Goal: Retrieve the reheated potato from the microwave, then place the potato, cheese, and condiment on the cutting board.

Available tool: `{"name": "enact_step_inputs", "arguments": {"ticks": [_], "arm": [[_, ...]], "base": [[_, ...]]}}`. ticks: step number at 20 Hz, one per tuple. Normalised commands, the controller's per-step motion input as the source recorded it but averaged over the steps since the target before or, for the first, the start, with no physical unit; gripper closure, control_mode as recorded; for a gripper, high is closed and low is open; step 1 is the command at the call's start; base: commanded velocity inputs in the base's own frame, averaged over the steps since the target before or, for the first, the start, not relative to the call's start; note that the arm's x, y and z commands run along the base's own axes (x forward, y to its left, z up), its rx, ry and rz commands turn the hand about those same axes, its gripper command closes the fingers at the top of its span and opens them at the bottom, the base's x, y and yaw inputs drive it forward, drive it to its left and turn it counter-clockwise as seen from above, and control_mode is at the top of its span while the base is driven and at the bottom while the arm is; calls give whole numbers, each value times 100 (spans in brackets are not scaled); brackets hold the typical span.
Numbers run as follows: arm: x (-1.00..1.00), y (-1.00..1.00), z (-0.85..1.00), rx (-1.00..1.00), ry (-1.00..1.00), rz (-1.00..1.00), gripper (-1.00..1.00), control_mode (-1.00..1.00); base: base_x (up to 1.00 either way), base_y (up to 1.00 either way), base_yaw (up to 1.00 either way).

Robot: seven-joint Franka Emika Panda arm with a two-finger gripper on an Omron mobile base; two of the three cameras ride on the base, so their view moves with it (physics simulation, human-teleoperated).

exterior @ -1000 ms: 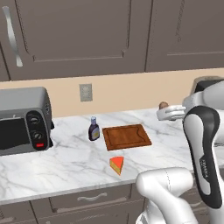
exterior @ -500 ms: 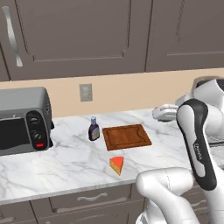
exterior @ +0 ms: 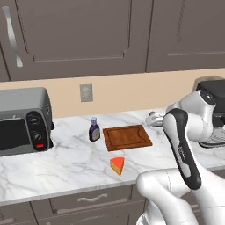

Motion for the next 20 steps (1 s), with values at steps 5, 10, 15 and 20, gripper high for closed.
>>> {"name": "enact_step_inputs", "arguments": {"ticks": [5,10,15,20], "arm": [[47,0,-20,-17,13,0,100,-100],[36,1,-19,-16,14,0,100,-100],[10,1,-22,-5,2,0,100,-100],[18,-3,-31,0,0,0,100,-100]], "base": [[0,0,0],[0,0,0],[0,0,0],[0,0,0]]}}
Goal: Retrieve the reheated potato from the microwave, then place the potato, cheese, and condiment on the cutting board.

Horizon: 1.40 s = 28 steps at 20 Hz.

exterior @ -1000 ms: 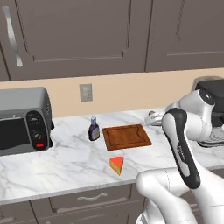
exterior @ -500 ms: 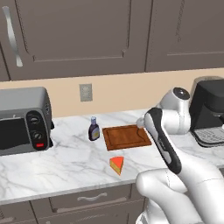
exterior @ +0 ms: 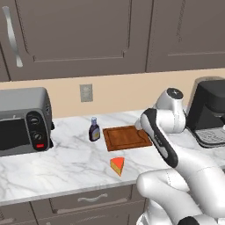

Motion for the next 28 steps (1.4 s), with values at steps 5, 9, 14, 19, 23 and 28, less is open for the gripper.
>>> {"name": "enact_step_inputs", "arguments": {"ticks": [5,9,14,19,23,28], "arm": [[30,-4,-40,0,1,0,100,-100],[36,-4,-33,0,4,0,100,-100],[44,0,-30,0,4,0,100,-100],[44,-2,-20,0,9,0,100,-100],[23,0,-24,0,7,0,100,-100],[14,-3,-22,0,0,0,100,-100]], "base": [[0,0,0],[0,0,0],[0,0,0],[0,0,0],[0,0,0],[0,0,0]]}}
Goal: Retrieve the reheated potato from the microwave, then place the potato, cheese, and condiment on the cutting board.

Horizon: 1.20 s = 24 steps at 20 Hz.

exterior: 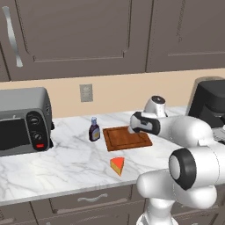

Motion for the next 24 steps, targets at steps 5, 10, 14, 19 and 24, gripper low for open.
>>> {"name": "enact_step_inputs", "arguments": {"ticks": [5,10,14,19,24], "arm": [[9,0,-30,0,0,0,100,-100],[9,0,-33,0,-1,0,100,-100],[14,0,-20,1,0,0,100,-100],[3,0,-5,6,0,0,100,-100],[6,0,-14,5,0,0,100,-100]], "base": [[0,0,0],[0,0,0],[0,0,0],[0,0,0],[0,0,0]]}}
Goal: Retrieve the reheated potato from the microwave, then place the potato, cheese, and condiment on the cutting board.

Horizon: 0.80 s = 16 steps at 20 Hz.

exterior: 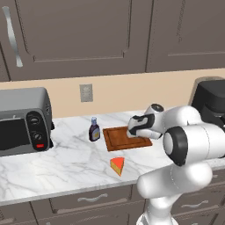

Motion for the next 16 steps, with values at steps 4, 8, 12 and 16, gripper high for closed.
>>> {"name": "enact_step_inputs", "arguments": {"ticks": [4,8,12,16], "arm": [[0,0,-20,2,0,0,100,-100],[10,0,-19,0,0,0,100,-100],[9,0,-22,0,1,0,-100,-100],[1,-1,-20,0,3,0,-100,-100]], "base": [[0,0,0],[0,0,0],[0,0,0],[0,0,0]]}}
